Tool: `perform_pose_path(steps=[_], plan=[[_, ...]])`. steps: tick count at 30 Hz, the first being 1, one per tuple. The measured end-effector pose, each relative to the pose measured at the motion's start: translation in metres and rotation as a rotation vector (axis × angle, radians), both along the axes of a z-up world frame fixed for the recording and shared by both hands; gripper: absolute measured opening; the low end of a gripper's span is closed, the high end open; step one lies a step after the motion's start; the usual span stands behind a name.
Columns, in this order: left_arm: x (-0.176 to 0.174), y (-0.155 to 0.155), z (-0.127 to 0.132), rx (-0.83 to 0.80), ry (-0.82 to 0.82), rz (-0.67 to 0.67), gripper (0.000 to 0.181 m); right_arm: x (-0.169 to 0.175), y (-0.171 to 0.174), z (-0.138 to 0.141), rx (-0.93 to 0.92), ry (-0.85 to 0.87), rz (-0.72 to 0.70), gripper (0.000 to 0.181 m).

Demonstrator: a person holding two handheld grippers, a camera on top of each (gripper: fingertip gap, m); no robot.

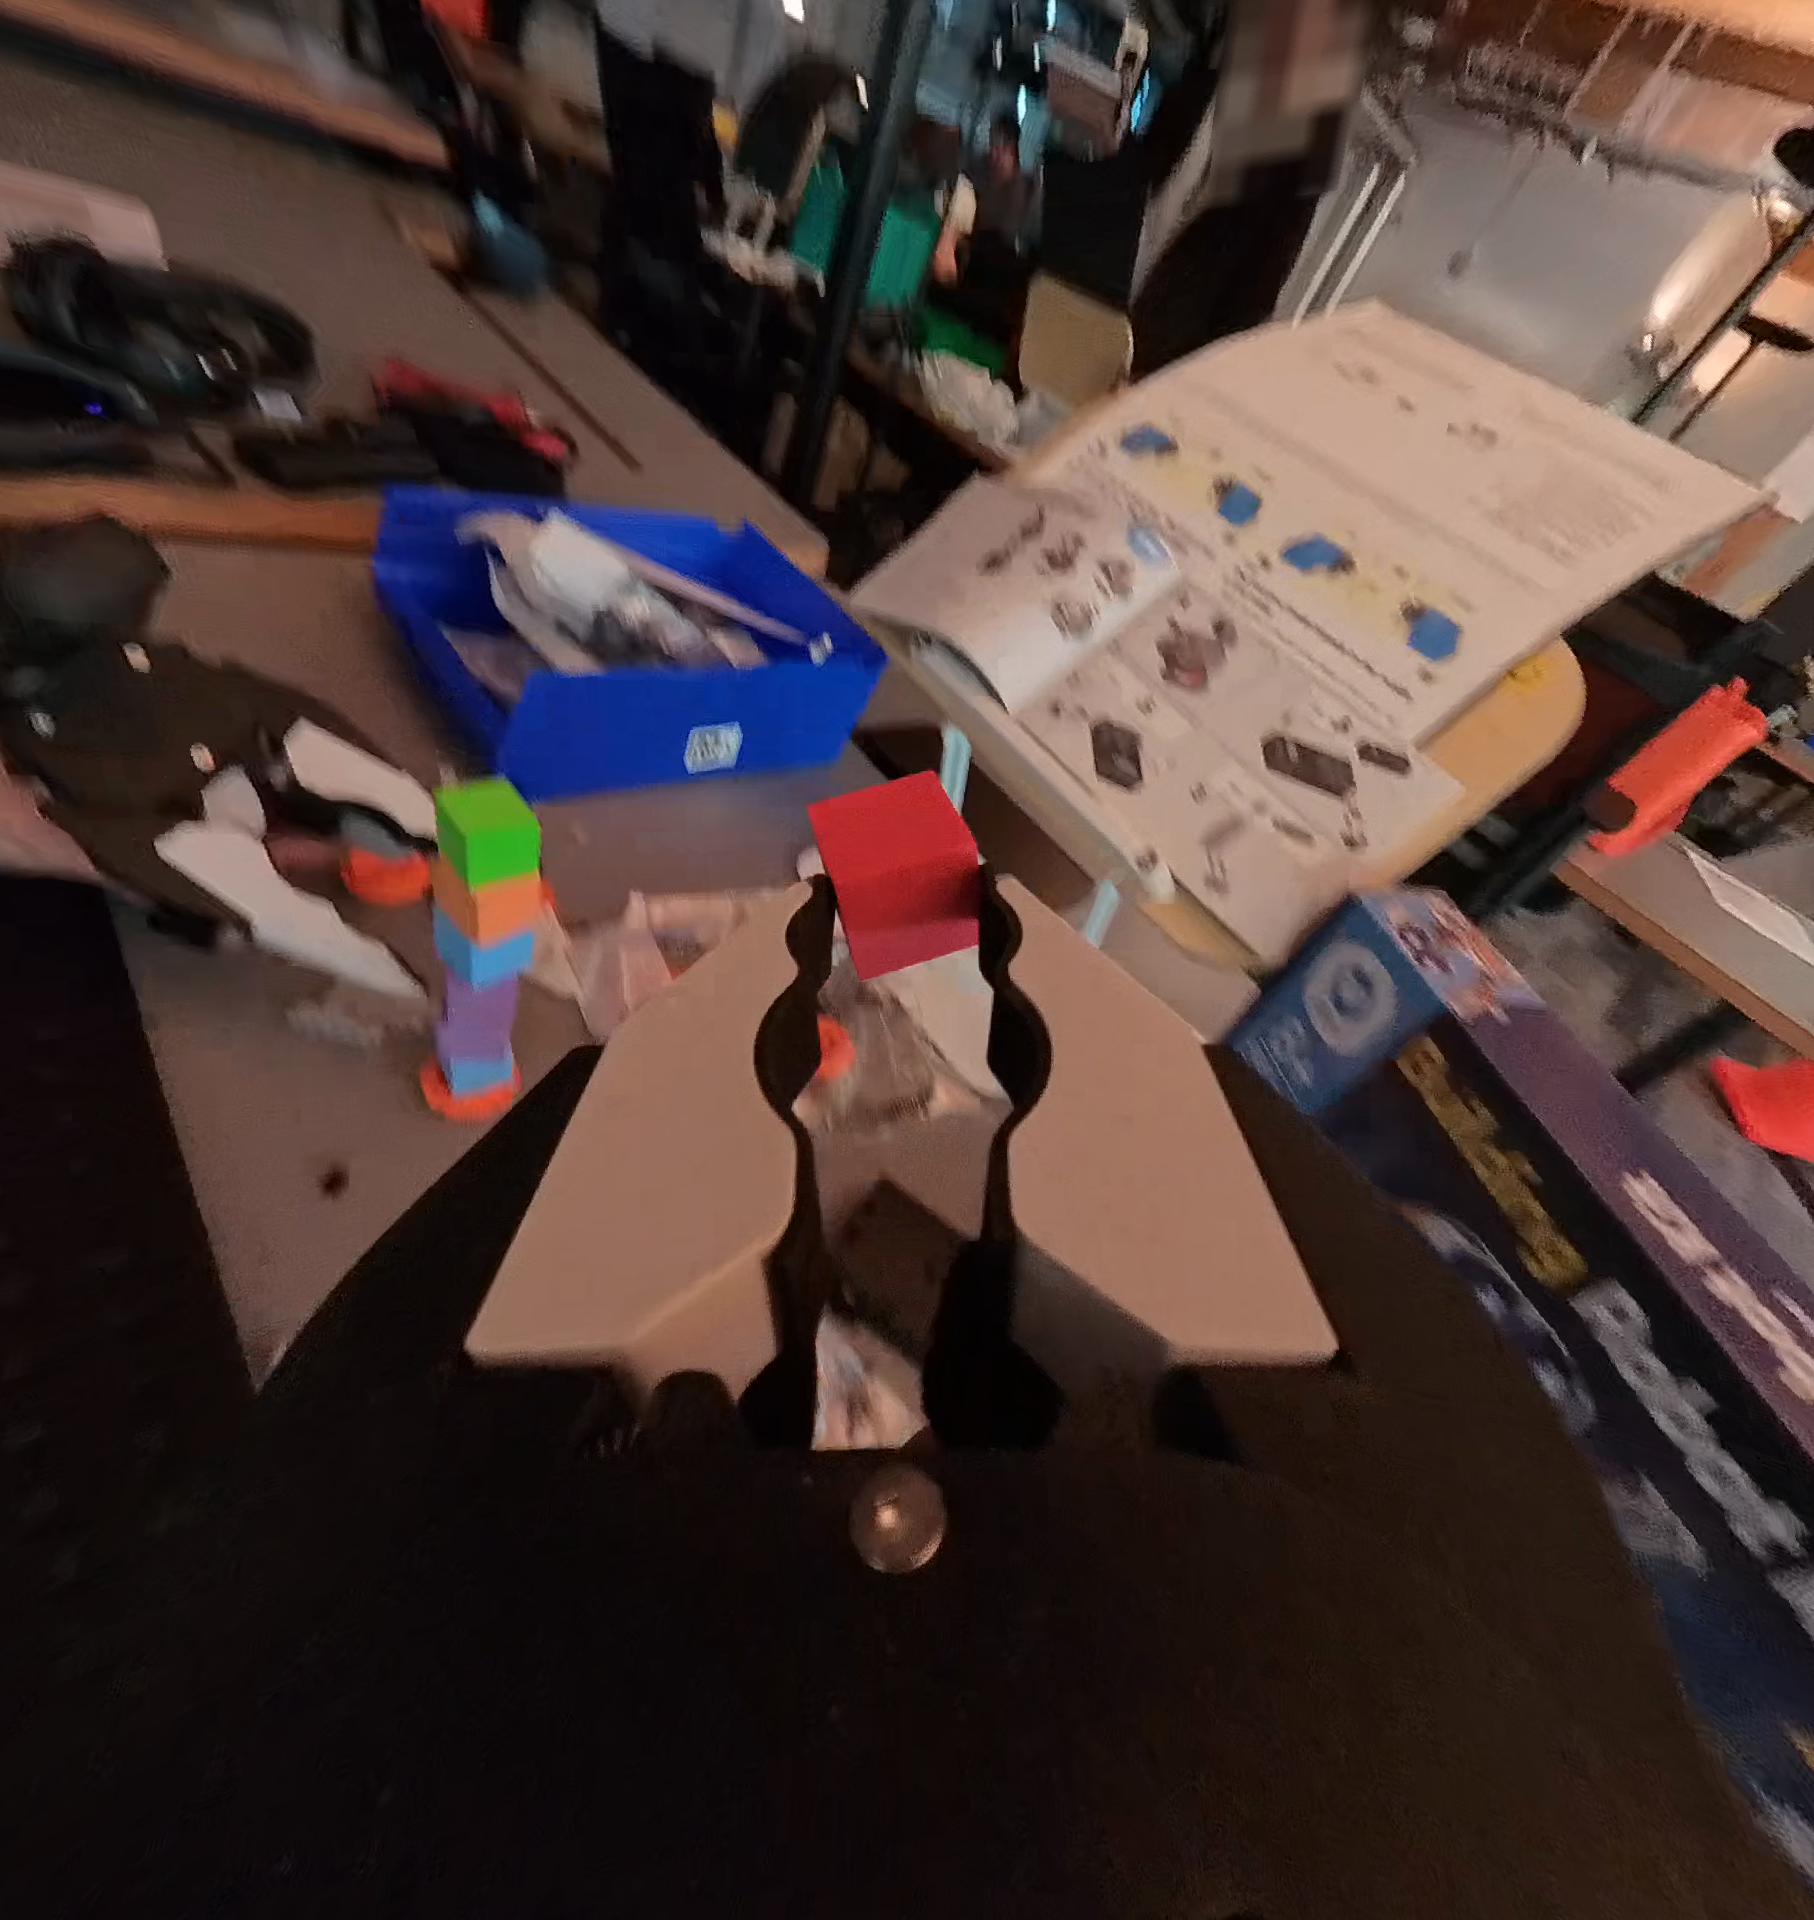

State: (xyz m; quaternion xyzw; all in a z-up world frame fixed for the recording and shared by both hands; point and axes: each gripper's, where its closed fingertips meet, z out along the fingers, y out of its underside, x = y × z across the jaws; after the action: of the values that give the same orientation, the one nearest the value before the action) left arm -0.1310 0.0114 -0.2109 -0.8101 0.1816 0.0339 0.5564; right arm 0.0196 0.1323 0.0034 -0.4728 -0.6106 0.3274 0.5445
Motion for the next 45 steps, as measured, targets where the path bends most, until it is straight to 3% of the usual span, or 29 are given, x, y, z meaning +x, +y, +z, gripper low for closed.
perform_pose_path(steps=[5, 9, 17, 24, 34, 45], plan=[[-0.003, 0.000, 0.002, 0.009, -0.002, 0.013, 0.054, -0.057, -0.019, 0.003, -0.128, 0.167, 0.096, 0.027], [-0.006, 0.001, 0.006, 0.031, 0.013, 0.029, 0.048, -0.084, -0.017, -0.015, -0.174, 0.241, 0.087, 0.027], [-0.009, 0.002, 0.011, 0.048, 0.024, 0.044, 0.046, -0.094, -0.015, -0.045, -0.259, 0.296, 0.137, 0.027], [-0.012, 0.001, 0.009, 0.044, 0.021, 0.061, 0.045, -0.093, -0.036, -0.037, -0.294, 0.369, 0.244, 0.026], [-0.012, 0.000, 0.012, 0.059, 0.010, 0.062, 0.045, -0.109, -0.094, -0.051, -0.373, 0.276, 0.482, 0.027], [-0.009, 0.000, 0.011, 0.051, 0.004, 0.047, 0.046, -0.121, -0.114, -0.082, -0.408, 0.092, 0.535, 0.026]])
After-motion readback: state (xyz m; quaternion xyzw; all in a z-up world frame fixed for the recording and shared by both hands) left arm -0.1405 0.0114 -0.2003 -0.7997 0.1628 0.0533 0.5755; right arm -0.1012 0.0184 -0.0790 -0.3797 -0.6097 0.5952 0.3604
